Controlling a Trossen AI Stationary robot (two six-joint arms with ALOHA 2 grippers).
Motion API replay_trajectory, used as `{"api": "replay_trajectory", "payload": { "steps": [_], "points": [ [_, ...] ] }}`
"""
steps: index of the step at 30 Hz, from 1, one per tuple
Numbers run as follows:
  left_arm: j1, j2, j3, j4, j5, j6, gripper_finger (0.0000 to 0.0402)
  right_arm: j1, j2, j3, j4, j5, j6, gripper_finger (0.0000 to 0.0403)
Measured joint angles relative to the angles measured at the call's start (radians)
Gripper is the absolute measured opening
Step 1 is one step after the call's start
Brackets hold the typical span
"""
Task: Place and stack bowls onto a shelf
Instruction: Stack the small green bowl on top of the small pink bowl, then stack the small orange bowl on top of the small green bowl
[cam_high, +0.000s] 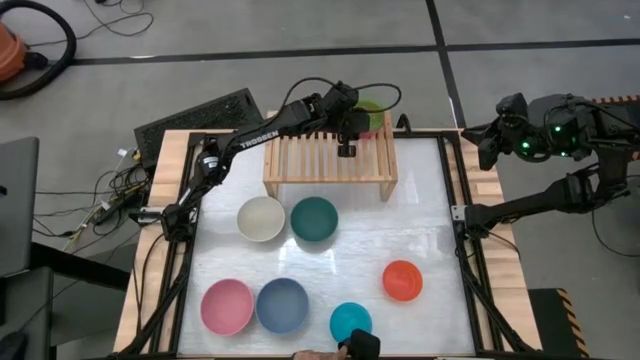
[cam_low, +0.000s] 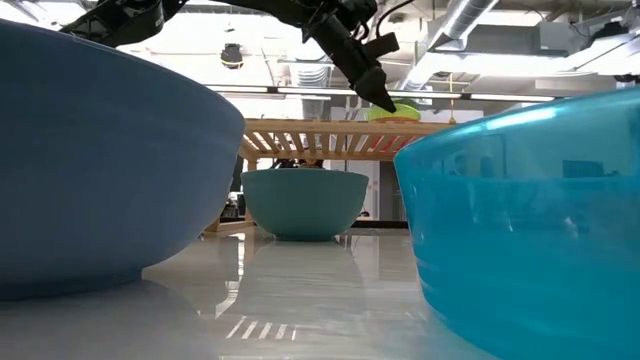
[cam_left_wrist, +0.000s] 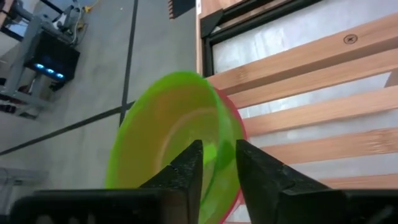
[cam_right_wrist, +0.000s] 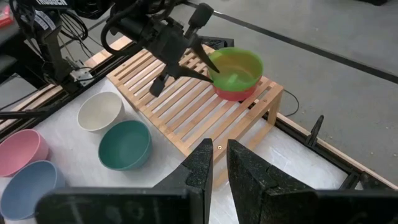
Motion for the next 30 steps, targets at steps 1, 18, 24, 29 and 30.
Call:
{"api": "replay_trajectory", "payload": {
  "steps": [1,18,24,29,30],
  "points": [
    [0.000,0.000,0.000,0.000,-0.001,0.002,0.0094,0.000,-0.001,0.000,0.000,0.000,0.000,0.0075],
    [-0.006,-0.078,0.000,0.199,0.012,-0.324,0.0094,0.000,-0.027,0.000,0.000,0.000,0.000,0.0075],
    [-0.019,-0.004,-0.002,0.198,0.028,-0.373,0.0037,0.000,-0.035,0.000,0.000,0.000,0.000,0.0075],
    [-0.061,0.031,-0.004,0.185,0.072,-0.398,0.0004,0.000,-0.046,0.000,0.000,0.000,0.000,0.0075],
    [-0.074,0.029,-0.001,0.183,0.077,-0.396,0.0004,0.000,-0.049,0.000,0.000,0.000,0.000,0.0075]
  ]
}}
